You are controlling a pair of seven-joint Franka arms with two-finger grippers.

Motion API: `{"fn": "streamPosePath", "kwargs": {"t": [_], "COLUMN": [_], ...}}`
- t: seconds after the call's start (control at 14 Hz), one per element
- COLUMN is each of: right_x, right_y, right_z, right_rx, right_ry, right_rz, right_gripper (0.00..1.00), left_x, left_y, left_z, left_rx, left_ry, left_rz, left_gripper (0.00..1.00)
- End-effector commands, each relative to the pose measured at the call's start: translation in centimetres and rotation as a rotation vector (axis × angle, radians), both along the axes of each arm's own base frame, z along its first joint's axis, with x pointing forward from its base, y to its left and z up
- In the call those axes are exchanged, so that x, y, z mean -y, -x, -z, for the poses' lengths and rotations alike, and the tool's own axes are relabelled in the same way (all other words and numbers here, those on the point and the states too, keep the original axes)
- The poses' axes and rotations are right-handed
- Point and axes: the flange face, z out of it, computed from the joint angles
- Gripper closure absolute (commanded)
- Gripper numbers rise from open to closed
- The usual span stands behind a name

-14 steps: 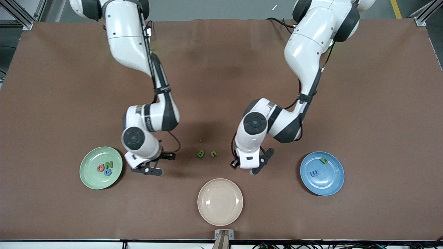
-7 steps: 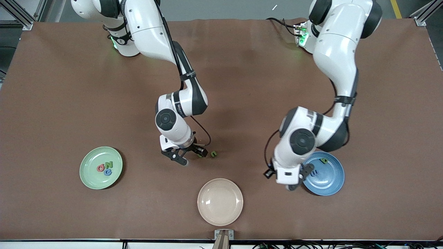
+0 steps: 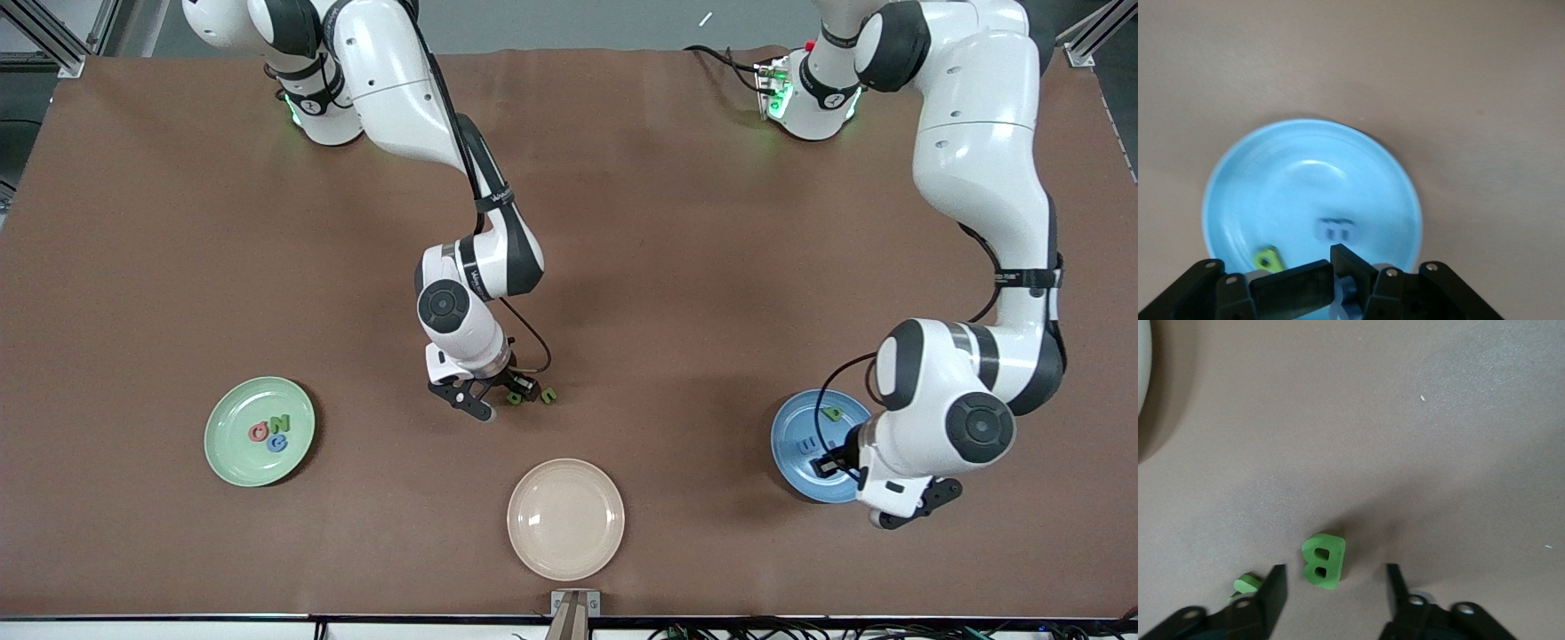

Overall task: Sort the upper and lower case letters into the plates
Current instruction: 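Drop the x on the blue plate while the right gripper reaches the green B, then grasp the green B with the right gripper while the left gripper grasps green u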

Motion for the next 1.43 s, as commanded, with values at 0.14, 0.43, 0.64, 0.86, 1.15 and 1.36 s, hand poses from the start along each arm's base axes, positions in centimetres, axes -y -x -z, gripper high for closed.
{"fn": "streamPosePath", "kwargs": {"t": [0.14,0.43,0.64,0.86,1.15,1.36], "right_x": [-1.6,-1.9,-1.8,-1.2,0.0,0.7], "right_y": [1.1,1.3,1.2,0.8,-0.2,-1.0], "right_z": [0.9,1.2,1.2,0.9,0.1,-1.3], "right_rx": [0.028,0.044,0.048,0.045,0.052,0.017], "right_ry": [0.008,0.032,0.045,0.046,0.055,0.074], "right_rz": [0.0,-0.023,-0.034,-0.032,-0.032,-0.061], "right_gripper": [0.5,0.65,0.86,0.96,0.96,0.58], "left_x": [1.0,2.0,5.5,14.3,24.1,28.9], "left_y": [0.4,0.9,1.5,4.1,7.6,9.3], "left_z": [1.7,1.0,0.9,0.9,1.3,1.4], "left_rx": [-0.023,-0.042,-0.045,-0.06,-0.029,0.027], "left_ry": [0.001,-0.006,0.0,-0.015,-0.011,0.026], "left_rz": [0.023,0.036,-0.024,-0.09,-0.156,-0.164], "left_gripper": [0.49,0.01,0.0,0.0,0.0,0.0]}}
